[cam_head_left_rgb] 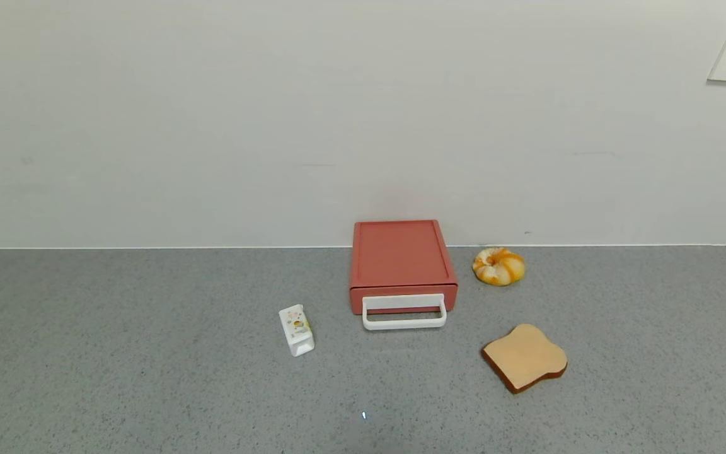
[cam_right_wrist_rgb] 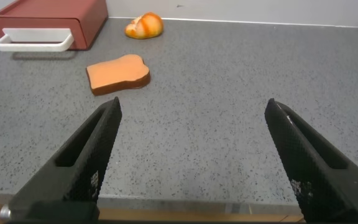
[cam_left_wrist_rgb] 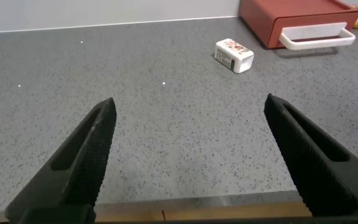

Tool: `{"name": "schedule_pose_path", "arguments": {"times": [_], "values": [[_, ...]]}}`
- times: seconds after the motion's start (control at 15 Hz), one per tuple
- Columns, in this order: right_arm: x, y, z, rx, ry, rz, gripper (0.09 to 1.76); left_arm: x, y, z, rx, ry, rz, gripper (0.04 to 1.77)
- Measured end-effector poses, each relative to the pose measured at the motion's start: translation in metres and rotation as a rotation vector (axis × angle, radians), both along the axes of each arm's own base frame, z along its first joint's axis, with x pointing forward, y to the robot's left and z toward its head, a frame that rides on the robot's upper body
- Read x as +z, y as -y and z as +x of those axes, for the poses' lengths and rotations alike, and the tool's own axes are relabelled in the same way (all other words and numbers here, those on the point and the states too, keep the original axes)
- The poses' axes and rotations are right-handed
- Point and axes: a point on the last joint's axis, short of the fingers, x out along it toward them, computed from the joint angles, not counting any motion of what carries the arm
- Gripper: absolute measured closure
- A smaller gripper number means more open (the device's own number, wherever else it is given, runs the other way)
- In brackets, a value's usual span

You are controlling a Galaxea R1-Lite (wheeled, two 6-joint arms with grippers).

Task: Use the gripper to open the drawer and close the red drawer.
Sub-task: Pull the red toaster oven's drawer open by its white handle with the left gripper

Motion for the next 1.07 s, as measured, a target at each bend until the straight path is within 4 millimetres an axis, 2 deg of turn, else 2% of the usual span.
{"name": "schedule_pose_path", "arguments": {"times": [0.33, 0.53, 0.67, 0.87, 1.07], "values": [[0.000, 0.000, 0.000, 0.000, -0.001, -0.001, 0.15, 0.000, 0.000, 0.000, -0.005, 0.001, 0.011, 0.09], [0.000, 0.000, 0.000, 0.000, -0.001, 0.000, 0.15, 0.010, 0.000, -0.004, -0.015, 0.027, 0.013, 0.09], [0.000, 0.000, 0.000, 0.000, -0.002, 0.000, 0.15, 0.024, 0.001, -0.009, -0.029, 0.040, 0.013, 0.09], [0.000, 0.000, 0.000, 0.000, -0.002, 0.000, 0.15, 0.057, 0.001, -0.018, -0.031, 0.036, 0.013, 0.09], [0.000, 0.000, 0.000, 0.000, -0.002, 0.001, 0.15, 0.095, 0.000, -0.010, -0.032, 0.007, 0.014, 0.09]]}}
